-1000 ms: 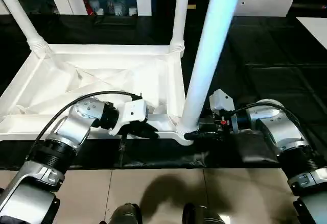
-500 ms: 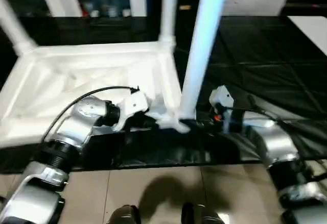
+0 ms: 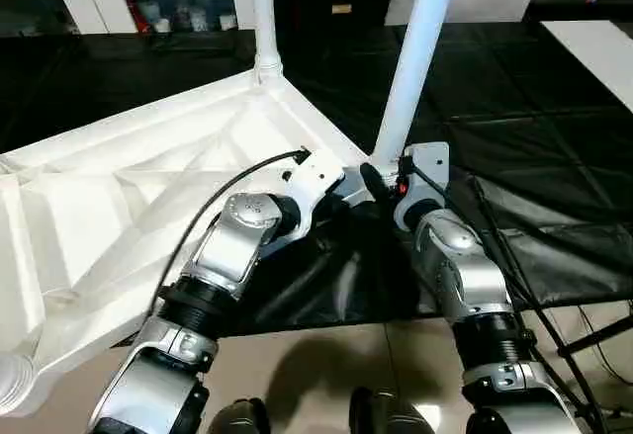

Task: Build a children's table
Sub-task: Rotate leg to tighten

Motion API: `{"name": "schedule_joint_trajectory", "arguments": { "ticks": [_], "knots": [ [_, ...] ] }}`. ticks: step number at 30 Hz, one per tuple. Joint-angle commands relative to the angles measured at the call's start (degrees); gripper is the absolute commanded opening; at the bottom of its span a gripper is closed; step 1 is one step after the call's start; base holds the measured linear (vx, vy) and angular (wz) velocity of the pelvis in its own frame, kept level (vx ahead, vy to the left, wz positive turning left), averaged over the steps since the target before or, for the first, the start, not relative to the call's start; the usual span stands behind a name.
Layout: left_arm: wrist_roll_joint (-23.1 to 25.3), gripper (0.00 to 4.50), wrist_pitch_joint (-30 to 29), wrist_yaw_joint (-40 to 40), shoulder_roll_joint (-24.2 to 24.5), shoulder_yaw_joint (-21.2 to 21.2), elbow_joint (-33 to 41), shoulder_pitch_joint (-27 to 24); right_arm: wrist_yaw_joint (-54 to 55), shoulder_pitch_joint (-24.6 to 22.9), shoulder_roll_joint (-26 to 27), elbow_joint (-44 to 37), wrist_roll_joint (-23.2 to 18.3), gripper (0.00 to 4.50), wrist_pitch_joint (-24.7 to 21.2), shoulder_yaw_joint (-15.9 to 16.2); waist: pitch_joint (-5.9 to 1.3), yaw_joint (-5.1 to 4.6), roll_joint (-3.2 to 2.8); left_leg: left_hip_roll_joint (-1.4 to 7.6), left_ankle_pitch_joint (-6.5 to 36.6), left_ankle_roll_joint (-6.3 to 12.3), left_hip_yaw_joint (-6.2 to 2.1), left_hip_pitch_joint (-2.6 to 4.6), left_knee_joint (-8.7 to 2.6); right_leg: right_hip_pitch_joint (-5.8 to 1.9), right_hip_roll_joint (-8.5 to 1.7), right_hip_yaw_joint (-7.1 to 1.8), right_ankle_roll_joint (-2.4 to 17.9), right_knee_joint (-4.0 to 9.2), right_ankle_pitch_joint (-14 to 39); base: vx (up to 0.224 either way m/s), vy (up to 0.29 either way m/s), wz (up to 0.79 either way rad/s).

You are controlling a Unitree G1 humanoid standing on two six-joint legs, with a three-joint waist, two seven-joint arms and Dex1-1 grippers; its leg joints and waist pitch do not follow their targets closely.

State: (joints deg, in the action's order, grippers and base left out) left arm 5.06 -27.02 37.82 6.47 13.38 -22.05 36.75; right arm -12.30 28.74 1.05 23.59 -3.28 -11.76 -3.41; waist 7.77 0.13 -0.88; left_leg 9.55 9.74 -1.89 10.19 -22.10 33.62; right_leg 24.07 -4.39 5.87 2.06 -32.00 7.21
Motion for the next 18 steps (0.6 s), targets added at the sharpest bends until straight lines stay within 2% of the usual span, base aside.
{"name": "schedule_joint_trajectory", "arguments": {
  "ticks": [1, 5, 10, 12, 15, 17, 18],
  "knots": [
    [-0.7, 0.00, 2.1, -0.9, -2.0, 1.1, 3.9, 1.9, -4.7, -1.1, 5.0, -0.9, -1.7, 3.28, -0.3, 6.0, -4.14, 0.14, 0.18, 3.06, 15.7, 4.04, -1.71, 0.89, -4.26, -2.79, -4.65, -3.05, 6.4, 4.87, 27.2, 0.000, 0.000, 0.00],
    [-0.5, 0.00, 3.8, 1.8, 0.2, 2.3, 4.9, 0.5, -5.9, -1.6, 3.1, -1.3, -1.4, 3.62, 0.9, 6.0, -4.33, 0.23, 0.10, 3.24, 13.3, 5.05, -1.59, 0.67, -4.33, -3.02, -4.58, -3.21, 8.7, 4.14, 21.8, 0.000, 0.000, 0.00],
    [-1.2, 0.00, 7.5, 8.1, 5.3, 3.2, 6.1, -2.7, -16.2, -2.8, -4.5, -3.9, -2.9, 4.09, 4.3, 5.8, -4.44, 0.14, 0.17, 3.28, 11.5, 6.33, -1.37, 0.41, -4.12, -3.48, -4.59, -3.36, 10.1, 3.64, 18.3, 0.000, 0.000, 0.00],
    [-1.4, 0.00, 8.3, 9.8, 7.1, 3.0, 6.0, -3.4, -22.4, -3.7, -8.0, -5.2, -3.8, 4.36, 4.9, 6.5, -4.44, 0.25, 0.11, 3.19, 10.6, 7.12, -1.24, 0.43, -3.99, -3.55, -4.48, -3.32, 10.4, 3.67, 17.7, 0.000, 0.000, 0.00],
    [-1.8, 0.00, 10.5, 13.5, 10.5, 3.3, 5.2, -3.8, -30.8, -4.6, -13.5, -6.0, -5.0, 4.43, 5.2, 6.7, -4.42, 0.53, 0.16, 3.44, 10.6, 7.56, -1.25, 0.68, -4.02, -3.44, -4.27, -3.29, 10.9, 3.59, 17.1, 0.000, 0.000, 0.00],
    [-2.1, 0.00, 11.7, 15.0, 11.3, 3.5, 5.0, -3.8, -33.3, -4.7, -14.8, -6.2, -5.8, 4.43, 5.0, 6.8, -4.35, 0.49, 0.09, 3.50, 11.3, 7.65, -1.24, 0.67, -4.05, -3.38, -4.36, -3.33, 11.1, 3.56, 17.7, 0.000, 0.000, 0.00],
    [-2.8, 0.00, 14.7, 17.7, 12.5, 3.6, 4.0, -3.9, -37.4, -4.5, -17.2, -6.5, -6.6, 4.43, 4.8, 7.3, -4.37, 0.50, 0.23, 3.49, 11.6, 7.52, -1.23, 0.72, -4.01, -3.34, -4.44, -3.34, 11.2, 3.62, 18.4, 0.000, 0.000, 0.00]
  ]
}}
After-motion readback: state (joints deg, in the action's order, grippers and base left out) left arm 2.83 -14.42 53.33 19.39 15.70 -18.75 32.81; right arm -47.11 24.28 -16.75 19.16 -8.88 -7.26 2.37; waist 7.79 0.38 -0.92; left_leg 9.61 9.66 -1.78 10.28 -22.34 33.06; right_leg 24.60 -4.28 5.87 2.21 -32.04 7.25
